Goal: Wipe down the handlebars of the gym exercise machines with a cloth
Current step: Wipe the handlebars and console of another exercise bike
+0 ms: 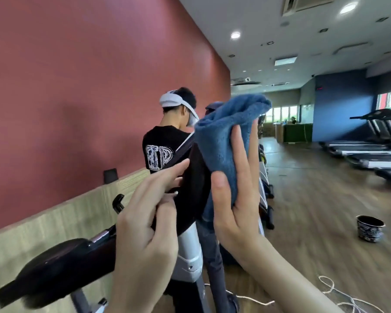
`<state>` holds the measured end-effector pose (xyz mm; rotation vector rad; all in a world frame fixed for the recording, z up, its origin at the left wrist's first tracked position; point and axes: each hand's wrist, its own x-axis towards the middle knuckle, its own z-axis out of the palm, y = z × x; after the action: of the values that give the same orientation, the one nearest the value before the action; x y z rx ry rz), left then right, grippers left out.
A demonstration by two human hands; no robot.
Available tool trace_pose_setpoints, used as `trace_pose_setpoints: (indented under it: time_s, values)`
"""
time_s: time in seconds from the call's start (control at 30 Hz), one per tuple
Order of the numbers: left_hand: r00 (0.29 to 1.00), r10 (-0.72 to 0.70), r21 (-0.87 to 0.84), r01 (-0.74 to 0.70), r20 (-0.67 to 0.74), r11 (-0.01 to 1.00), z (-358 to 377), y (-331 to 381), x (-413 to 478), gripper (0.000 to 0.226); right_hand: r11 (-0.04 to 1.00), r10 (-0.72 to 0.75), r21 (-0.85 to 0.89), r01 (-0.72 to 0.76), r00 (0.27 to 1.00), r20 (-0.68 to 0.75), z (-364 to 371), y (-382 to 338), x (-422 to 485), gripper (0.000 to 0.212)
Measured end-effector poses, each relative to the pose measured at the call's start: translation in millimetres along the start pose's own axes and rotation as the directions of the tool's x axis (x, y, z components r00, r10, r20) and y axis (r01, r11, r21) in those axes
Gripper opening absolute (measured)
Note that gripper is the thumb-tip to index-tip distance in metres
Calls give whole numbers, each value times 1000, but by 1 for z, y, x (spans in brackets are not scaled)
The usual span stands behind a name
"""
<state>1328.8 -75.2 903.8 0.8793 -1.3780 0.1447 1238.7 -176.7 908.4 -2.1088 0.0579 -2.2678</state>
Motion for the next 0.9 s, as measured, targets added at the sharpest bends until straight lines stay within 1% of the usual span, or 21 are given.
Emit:
trace_pose_setpoints:
  time_s: [0.07,0.17,0.27,0.4,0.5,0.57,0.63,0.7,0.77,0.83,0.87,0.9]
  values:
    - [1000,-26,18,27,-6,999,1,3,-1,49,1000,14,21,-14,1000,1,4,-4,-2,49]
    - [999,-44,44,45,-13,998,2,4,-3,50,993,9,121,-5,999,-33,2,-7,19,54]
    - [997,-80,48,81,-9,996,3,9,-2,51,992,1,126,1,1000,-15,-1,-10,34,59]
    - [994,-107,117,107,-3,987,3,19,-2,52,984,-12,177,19,999,-39,1,-9,33,54]
    - [991,-129,209,131,-23,969,6,24,-7,54,973,-77,213,90,995,-66,7,-2,24,45]
    - [988,-145,224,153,-52,962,10,23,-11,53,963,-149,216,161,986,-68,10,5,16,45]
    - [990,-100,294,126,-102,947,13,21,-14,49,943,-221,240,230,973,-65,13,13,12,43]
    - [988,-3,421,70,-158,904,18,16,-21,46,909,-309,276,313,949,-61,17,22,10,40]
    - [958,135,582,38,-251,813,28,7,-36,45,855,-419,312,414,906,-56,20,33,7,38]
    - [893,268,716,83,-363,693,38,-9,-55,44,794,-538,294,532,840,-68,23,45,9,39]
    - [871,292,761,133,-395,635,42,-18,-65,46,765,-592,254,591,802,-82,25,51,13,39]
    - [870,276,789,184,-408,587,45,-27,-73,50,737,-636,204,644,764,-112,27,55,20,40]
